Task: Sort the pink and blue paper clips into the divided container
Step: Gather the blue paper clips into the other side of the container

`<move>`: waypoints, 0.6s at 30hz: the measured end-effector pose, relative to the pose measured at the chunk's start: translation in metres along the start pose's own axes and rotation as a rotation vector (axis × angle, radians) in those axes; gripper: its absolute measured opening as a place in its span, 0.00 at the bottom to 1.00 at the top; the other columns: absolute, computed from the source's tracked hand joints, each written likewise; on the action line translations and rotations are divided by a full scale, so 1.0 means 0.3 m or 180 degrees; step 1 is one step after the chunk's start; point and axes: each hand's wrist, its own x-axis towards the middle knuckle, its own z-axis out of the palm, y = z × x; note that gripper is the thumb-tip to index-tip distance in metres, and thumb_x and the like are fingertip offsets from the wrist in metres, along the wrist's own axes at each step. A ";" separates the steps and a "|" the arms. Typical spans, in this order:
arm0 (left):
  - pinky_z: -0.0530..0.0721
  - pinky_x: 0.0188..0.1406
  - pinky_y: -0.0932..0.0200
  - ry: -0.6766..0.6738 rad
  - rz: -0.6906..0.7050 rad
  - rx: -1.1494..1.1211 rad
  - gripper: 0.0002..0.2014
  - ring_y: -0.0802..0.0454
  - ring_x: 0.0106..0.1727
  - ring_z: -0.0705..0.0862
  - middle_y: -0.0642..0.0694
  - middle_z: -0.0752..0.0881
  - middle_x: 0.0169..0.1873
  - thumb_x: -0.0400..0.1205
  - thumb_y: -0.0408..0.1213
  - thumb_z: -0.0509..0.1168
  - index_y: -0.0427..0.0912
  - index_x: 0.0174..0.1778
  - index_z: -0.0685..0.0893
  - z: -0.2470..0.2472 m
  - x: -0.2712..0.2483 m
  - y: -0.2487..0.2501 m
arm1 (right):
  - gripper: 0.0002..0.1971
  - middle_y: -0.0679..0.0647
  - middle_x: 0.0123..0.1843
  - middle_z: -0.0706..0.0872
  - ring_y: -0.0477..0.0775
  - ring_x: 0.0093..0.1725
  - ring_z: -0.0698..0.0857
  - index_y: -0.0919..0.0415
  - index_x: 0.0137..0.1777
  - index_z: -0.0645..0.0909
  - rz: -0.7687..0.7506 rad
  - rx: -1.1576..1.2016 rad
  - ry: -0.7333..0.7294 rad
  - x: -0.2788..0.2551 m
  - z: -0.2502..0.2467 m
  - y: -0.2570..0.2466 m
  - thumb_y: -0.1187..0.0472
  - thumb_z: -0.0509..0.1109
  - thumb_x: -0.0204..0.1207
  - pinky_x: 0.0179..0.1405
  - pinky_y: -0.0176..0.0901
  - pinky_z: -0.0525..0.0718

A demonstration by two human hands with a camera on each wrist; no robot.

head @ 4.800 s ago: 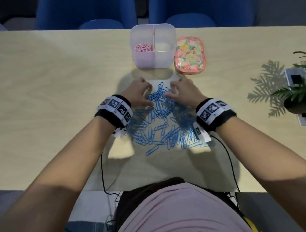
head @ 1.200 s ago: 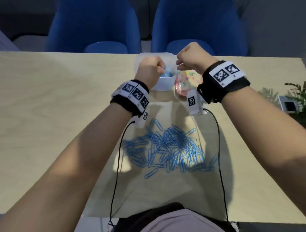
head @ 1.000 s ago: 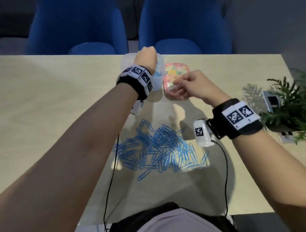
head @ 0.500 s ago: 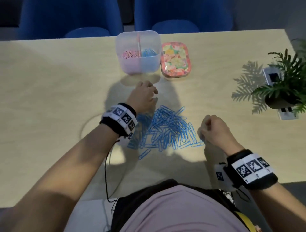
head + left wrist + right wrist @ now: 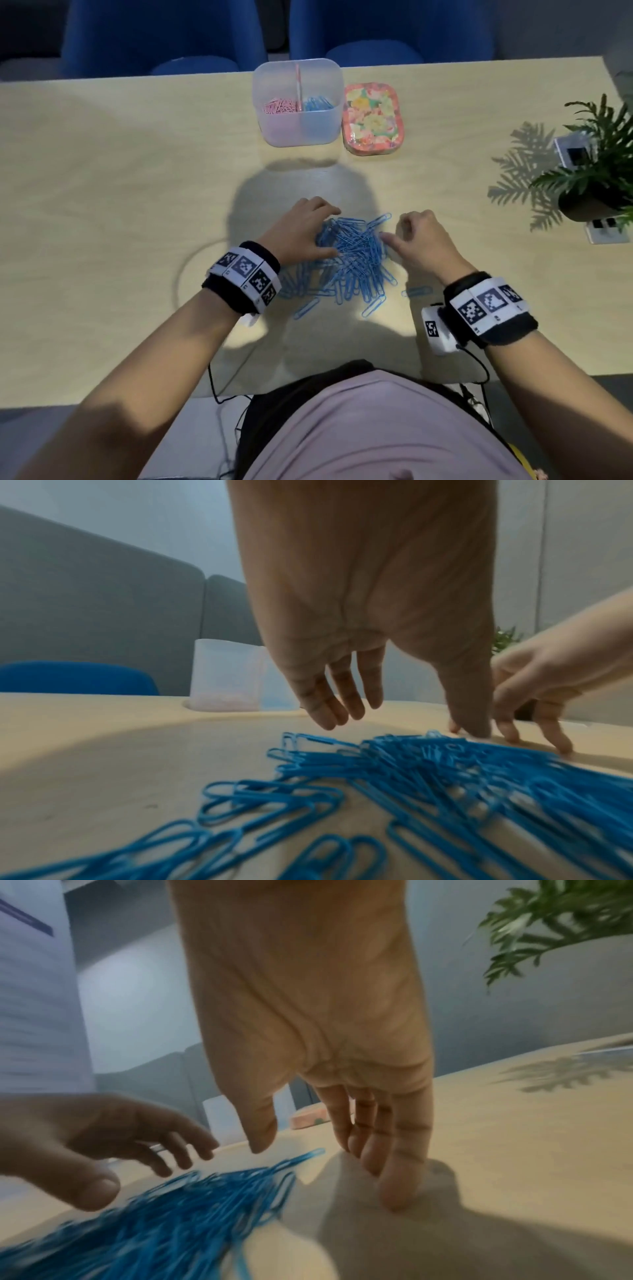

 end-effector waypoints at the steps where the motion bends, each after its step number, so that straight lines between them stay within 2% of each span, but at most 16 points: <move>1: 0.71 0.67 0.50 -0.0095 0.0018 0.0097 0.36 0.43 0.64 0.72 0.40 0.75 0.64 0.71 0.52 0.73 0.41 0.71 0.72 0.008 -0.006 0.008 | 0.25 0.64 0.55 0.78 0.64 0.55 0.79 0.63 0.52 0.79 -0.0093 -0.0092 -0.0058 -0.010 0.016 -0.015 0.42 0.73 0.68 0.56 0.52 0.79; 2: 0.72 0.67 0.50 -0.0170 0.0003 0.0175 0.36 0.44 0.64 0.71 0.41 0.75 0.64 0.70 0.52 0.73 0.41 0.71 0.71 0.021 -0.007 0.014 | 0.27 0.64 0.56 0.77 0.64 0.57 0.78 0.63 0.55 0.78 -0.0229 -0.0165 -0.0085 -0.024 0.031 -0.042 0.41 0.74 0.66 0.57 0.53 0.79; 4: 0.73 0.65 0.51 -0.0211 -0.0100 0.0212 0.30 0.43 0.63 0.72 0.41 0.75 0.62 0.72 0.47 0.72 0.41 0.69 0.73 0.043 0.001 0.031 | 0.30 0.62 0.58 0.76 0.63 0.60 0.75 0.62 0.58 0.77 -0.0516 -0.0202 -0.0121 -0.052 0.059 -0.095 0.42 0.78 0.63 0.58 0.53 0.79; 7: 0.71 0.60 0.52 -0.0060 -0.0148 0.0112 0.18 0.40 0.60 0.76 0.38 0.78 0.58 0.76 0.36 0.69 0.38 0.61 0.79 0.049 0.015 0.057 | 0.28 0.60 0.62 0.74 0.62 0.63 0.73 0.62 0.64 0.75 -0.0750 -0.0170 -0.0189 -0.065 0.098 -0.139 0.53 0.77 0.67 0.60 0.55 0.79; 11: 0.74 0.55 0.51 0.0137 -0.0166 0.0109 0.11 0.39 0.56 0.80 0.37 0.82 0.53 0.78 0.32 0.66 0.36 0.55 0.83 0.047 0.013 0.064 | 0.12 0.63 0.56 0.79 0.64 0.56 0.79 0.65 0.56 0.78 -0.1023 -0.0023 0.0063 -0.060 0.117 -0.155 0.68 0.68 0.73 0.54 0.54 0.78; 14: 0.79 0.55 0.46 0.0291 -0.0275 0.0004 0.08 0.39 0.55 0.82 0.38 0.86 0.51 0.78 0.31 0.65 0.37 0.52 0.84 0.035 0.003 0.049 | 0.10 0.62 0.54 0.85 0.63 0.54 0.82 0.65 0.53 0.81 -0.0944 0.0211 0.0018 -0.029 0.100 -0.139 0.70 0.67 0.72 0.54 0.50 0.78; 16: 0.78 0.53 0.49 0.0395 -0.0348 -0.0068 0.07 0.40 0.53 0.83 0.40 0.88 0.49 0.78 0.30 0.65 0.37 0.50 0.85 0.023 -0.004 0.029 | 0.10 0.62 0.51 0.88 0.62 0.53 0.84 0.65 0.51 0.84 -0.0896 0.0295 -0.0046 0.003 0.071 -0.126 0.69 0.70 0.70 0.52 0.47 0.79; 18: 0.78 0.51 0.53 0.0538 -0.0429 -0.0212 0.07 0.42 0.51 0.85 0.40 0.89 0.47 0.78 0.30 0.66 0.37 0.49 0.85 0.008 -0.014 0.010 | 0.10 0.62 0.47 0.88 0.55 0.44 0.87 0.68 0.52 0.86 -0.0775 0.0514 -0.0109 0.036 0.017 -0.131 0.69 0.72 0.70 0.44 0.38 0.79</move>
